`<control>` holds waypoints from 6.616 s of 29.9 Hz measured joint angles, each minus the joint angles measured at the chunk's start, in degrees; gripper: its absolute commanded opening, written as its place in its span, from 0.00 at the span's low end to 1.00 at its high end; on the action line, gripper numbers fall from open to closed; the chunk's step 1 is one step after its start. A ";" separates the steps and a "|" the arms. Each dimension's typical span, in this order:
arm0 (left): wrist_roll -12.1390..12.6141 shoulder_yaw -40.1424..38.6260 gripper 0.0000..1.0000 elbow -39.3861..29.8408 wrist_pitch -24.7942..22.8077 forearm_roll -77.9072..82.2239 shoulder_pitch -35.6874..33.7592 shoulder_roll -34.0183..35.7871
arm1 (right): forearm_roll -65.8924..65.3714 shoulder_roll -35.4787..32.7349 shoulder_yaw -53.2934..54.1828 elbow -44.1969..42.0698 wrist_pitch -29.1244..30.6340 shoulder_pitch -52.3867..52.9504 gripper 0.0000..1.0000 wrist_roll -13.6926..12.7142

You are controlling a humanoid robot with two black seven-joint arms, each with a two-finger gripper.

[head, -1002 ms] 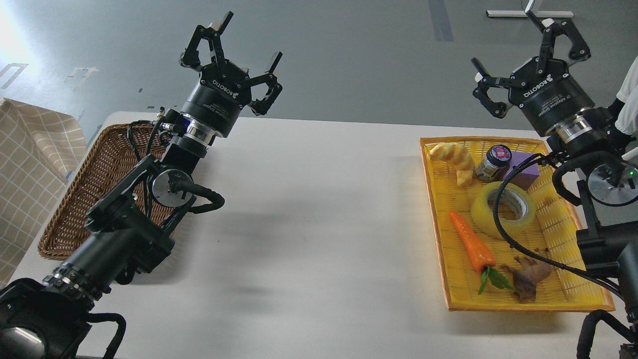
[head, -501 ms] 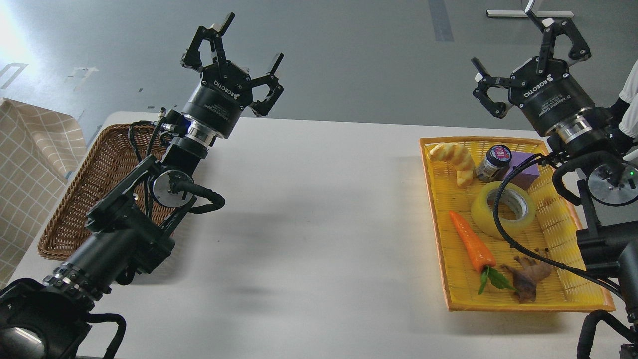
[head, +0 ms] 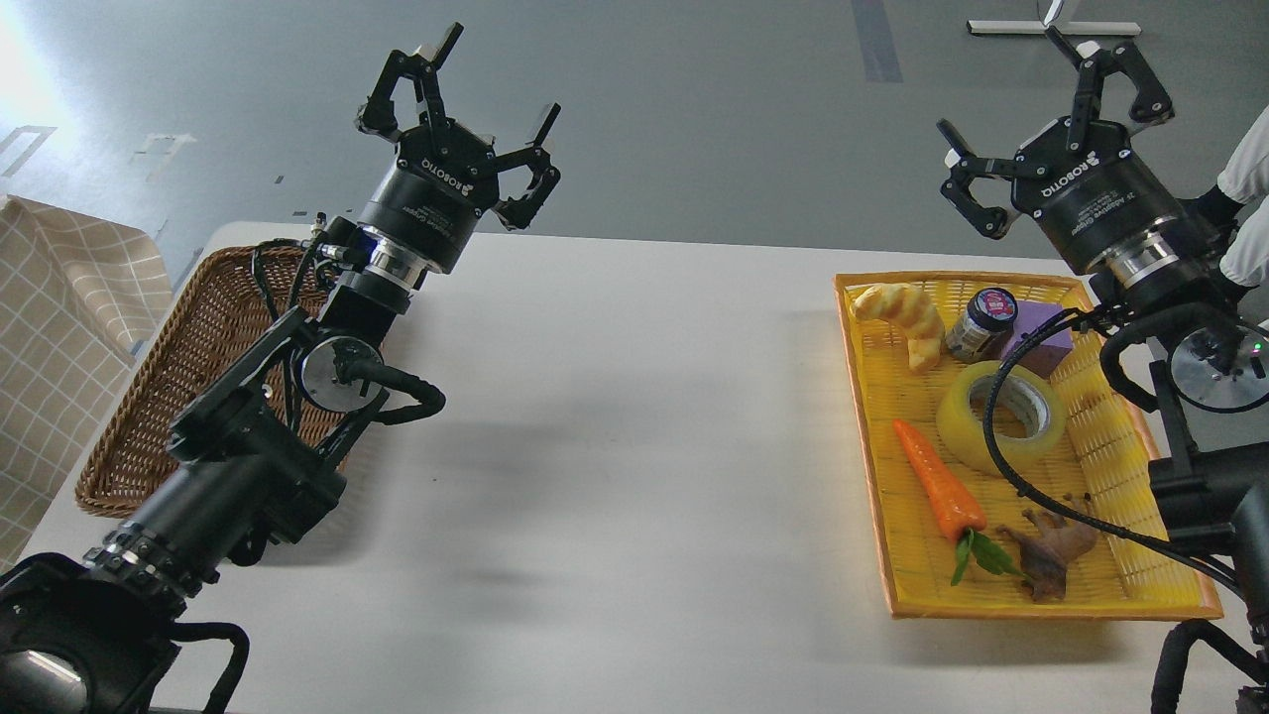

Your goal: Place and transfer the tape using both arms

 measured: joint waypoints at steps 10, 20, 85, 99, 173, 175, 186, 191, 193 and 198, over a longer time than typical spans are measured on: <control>0.00 -0.09 0.98 0.00 0.00 0.00 -0.14 -0.05 | 0.00 0.01 0.07 0.00 0.00 0.00 1.00 0.00; 0.00 -0.09 0.98 -0.05 0.00 0.00 -0.12 -0.03 | 0.00 0.03 0.09 0.00 0.00 0.00 1.00 0.00; 0.00 -0.34 0.98 -0.46 0.00 0.00 -0.61 -0.66 | -50.58 -39.84 -31.10 17.69 -0.01 2.59 1.00 -0.13; 0.00 -0.44 0.98 -0.44 0.00 0.00 -0.58 -0.66 | -50.65 -41.24 -30.72 17.87 -0.02 1.64 1.00 -0.09; 0.00 -0.62 0.98 -0.53 0.00 0.00 0.01 -0.41 | -84.11 -28.01 -36.51 13.89 0.00 -8.26 0.74 -0.62; 0.00 -0.62 0.98 -0.53 0.00 0.00 0.01 -0.36 | -84.11 -27.83 -36.54 13.66 0.00 -8.26 0.71 -0.62; 0.00 -0.71 0.98 -0.52 0.00 0.00 0.01 -0.26 | -84.11 -27.12 -37.99 12.42 0.00 -7.83 0.62 -0.62; 0.00 -0.71 0.98 -0.52 0.00 0.00 0.01 -0.24 | -84.11 -27.11 -38.11 12.27 0.00 -7.81 0.59 -0.62; 0.00 -0.71 0.98 -0.52 0.00 0.00 0.01 -0.23 | -84.11 -27.03 -38.13 11.84 0.00 -7.75 0.58 -0.63; 0.00 -0.75 0.98 -0.51 0.00 0.00 0.01 -0.23 | -84.06 -26.77 -38.15 10.60 0.00 -7.66 0.38 -0.70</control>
